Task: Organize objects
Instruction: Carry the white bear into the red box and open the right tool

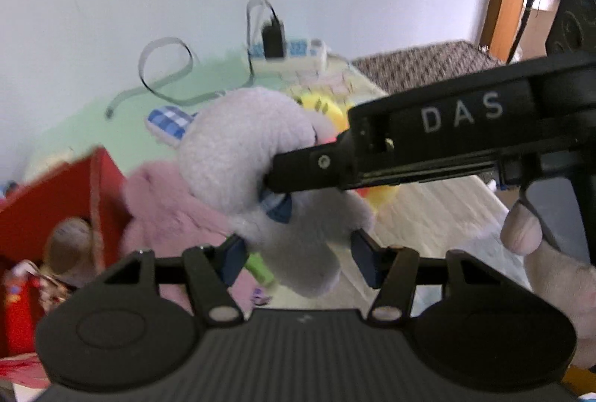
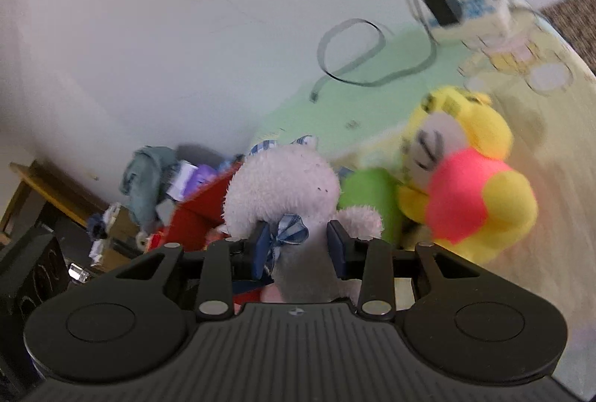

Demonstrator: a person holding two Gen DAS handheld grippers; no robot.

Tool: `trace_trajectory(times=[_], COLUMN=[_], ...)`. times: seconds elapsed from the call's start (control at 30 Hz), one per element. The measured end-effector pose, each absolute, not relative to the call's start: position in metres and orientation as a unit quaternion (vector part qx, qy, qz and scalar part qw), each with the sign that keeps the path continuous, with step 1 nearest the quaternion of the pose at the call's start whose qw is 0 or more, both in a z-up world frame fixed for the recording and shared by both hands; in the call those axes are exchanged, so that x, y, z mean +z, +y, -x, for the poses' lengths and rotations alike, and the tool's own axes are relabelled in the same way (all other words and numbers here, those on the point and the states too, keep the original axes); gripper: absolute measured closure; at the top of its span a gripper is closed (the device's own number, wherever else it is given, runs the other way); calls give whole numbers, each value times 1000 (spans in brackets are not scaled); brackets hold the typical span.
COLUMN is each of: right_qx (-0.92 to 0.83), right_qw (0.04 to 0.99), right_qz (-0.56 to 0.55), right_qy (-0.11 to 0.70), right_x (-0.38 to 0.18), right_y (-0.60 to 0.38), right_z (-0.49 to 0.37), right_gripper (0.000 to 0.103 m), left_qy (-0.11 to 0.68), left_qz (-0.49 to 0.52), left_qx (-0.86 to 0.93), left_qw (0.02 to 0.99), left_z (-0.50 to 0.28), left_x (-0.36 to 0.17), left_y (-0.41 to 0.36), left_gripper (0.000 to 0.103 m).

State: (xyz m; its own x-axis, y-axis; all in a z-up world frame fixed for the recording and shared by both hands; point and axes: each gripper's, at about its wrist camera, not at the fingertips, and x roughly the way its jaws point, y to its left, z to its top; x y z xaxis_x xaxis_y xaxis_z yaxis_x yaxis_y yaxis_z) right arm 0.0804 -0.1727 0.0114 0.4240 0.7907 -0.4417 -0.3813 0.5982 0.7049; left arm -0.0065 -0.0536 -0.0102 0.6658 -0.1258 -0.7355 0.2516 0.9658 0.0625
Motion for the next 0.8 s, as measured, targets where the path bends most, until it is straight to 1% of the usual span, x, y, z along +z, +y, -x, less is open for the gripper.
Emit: trace_trajectory(times=[0.17,0.4,0.6,0.8], right_qx=[400,445,450,434], right_qw=[792,783,766,750], right_qz=[-267,-250,-260,-271], right_qy=[375,355,378,420], right_x=[26,41,28,4], right_y=[-145,-62,17,82], right_z=[-77,-70,-65,-61], right_gripper=[65,65,65,65], left_qy=[362,339,354,396], left_qz=[-91,-91,-101,-101], left_qx=[-74,-33,-12,-9], left_qw=[925,936,930,913], left_z=[27,45,49,40], left_x=[11,34,35,17], left_y=[-29,48,125,198], left_gripper=[44,44,44,43])
